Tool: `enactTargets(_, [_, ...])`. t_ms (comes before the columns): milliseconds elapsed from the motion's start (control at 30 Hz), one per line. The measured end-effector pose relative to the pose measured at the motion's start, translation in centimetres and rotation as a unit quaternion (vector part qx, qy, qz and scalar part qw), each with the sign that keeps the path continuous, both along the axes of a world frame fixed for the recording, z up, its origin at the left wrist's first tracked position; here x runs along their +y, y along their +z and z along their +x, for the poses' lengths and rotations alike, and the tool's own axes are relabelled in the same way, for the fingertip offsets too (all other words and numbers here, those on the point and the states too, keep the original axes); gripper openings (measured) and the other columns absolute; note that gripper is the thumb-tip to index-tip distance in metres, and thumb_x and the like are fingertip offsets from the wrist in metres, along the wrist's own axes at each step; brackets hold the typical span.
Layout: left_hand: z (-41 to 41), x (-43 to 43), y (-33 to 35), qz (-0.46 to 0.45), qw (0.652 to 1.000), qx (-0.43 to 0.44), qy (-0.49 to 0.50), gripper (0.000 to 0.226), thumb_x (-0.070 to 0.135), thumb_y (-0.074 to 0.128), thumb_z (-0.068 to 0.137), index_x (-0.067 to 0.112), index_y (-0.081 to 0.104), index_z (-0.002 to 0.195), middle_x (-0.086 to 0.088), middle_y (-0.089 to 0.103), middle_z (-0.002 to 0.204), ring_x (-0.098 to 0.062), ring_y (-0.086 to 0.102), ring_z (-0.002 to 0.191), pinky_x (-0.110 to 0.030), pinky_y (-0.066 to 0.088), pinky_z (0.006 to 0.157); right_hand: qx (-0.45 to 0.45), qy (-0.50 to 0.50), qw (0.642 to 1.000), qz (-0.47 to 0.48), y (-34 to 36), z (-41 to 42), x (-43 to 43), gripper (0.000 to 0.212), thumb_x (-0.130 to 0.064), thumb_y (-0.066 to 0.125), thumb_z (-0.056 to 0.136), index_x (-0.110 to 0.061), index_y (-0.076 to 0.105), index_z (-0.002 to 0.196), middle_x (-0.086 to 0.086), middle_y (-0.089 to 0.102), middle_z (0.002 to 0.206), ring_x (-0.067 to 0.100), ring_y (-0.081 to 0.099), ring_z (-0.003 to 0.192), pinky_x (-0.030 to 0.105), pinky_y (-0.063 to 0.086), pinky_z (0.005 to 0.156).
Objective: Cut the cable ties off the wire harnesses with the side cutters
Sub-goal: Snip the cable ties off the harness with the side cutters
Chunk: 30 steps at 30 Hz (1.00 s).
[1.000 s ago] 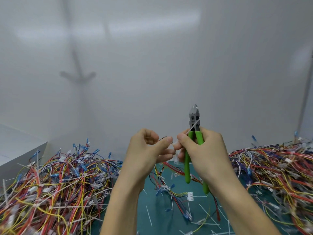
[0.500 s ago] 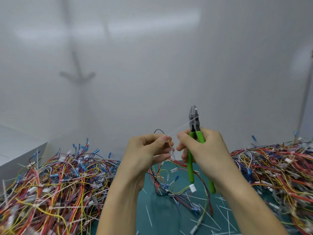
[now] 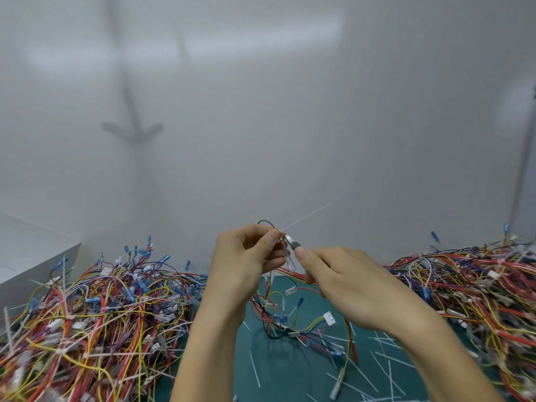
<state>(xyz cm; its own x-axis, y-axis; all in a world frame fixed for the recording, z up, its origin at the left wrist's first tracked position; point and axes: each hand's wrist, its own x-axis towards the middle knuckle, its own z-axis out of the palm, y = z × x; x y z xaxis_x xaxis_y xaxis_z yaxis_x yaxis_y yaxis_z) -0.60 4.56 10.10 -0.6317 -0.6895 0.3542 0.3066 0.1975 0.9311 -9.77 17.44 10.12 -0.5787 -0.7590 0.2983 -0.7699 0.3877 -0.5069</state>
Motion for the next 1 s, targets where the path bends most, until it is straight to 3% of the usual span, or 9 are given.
enactTargets(800, [-0.04, -0.15, 0.04, -0.094, 0.995, -0.012, 0.032, 0.014, 0.004, 0.064, 0.091, 0.004, 0.074, 0.082, -0.009, 0.073, 0.070, -0.011, 0.068, 0.062, -0.020, 0.056, 0.062, 0.018, -0.002, 1.000, -0.019, 0.15, 0.31, -0.12, 0.065, -0.062, 0.023, 0.099, -0.008, 0.049, 0.072, 0.005, 0.051, 0.064, 0.028, 0.051, 0.067, 0.040, 0.042, 0.065])
enactTargets(1000, [-0.04, -0.17, 0.09, -0.126, 0.990, -0.020, 0.058, 0.013, 0.005, 0.067, 0.089, 0.008, 0.075, 0.080, -0.007, 0.074, 0.071, -0.016, 0.070, 0.068, -0.024, 0.057, 0.066, 0.021, 0.000, 0.999, -0.027, 0.12, 0.25, -0.11, 0.068, -0.061, 0.023, 0.099, -0.007, 0.054, 0.074, 0.012, 0.063, 0.074, 0.030, 0.057, 0.074, 0.042, 0.047, 0.073])
